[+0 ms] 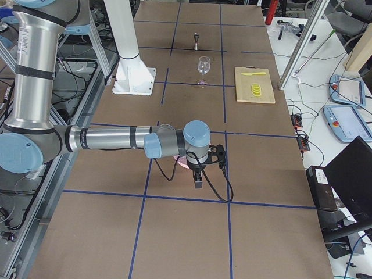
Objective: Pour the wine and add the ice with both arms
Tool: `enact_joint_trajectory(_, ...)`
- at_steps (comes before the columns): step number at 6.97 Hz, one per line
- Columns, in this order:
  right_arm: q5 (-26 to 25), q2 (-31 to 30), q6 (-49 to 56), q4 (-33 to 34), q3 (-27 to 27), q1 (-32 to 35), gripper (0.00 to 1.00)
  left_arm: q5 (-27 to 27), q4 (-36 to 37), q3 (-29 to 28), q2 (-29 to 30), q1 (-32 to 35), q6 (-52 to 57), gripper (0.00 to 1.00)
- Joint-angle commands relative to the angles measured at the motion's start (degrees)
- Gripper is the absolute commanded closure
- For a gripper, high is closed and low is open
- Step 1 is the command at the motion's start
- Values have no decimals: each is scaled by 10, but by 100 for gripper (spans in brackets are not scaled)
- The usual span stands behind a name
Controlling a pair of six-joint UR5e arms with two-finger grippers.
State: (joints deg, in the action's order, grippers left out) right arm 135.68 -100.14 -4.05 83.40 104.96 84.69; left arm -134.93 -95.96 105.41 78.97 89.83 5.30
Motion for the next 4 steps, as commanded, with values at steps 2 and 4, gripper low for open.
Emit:
enact_joint_trajectory(2,-3,2,-3,-61,8,0,0,0,-142,-6,15,0,-4,0)
enact_joint_trajectory(4,-1,-10,-4,-92,1,0,0,-1,-299,-24,11,1,-3,0)
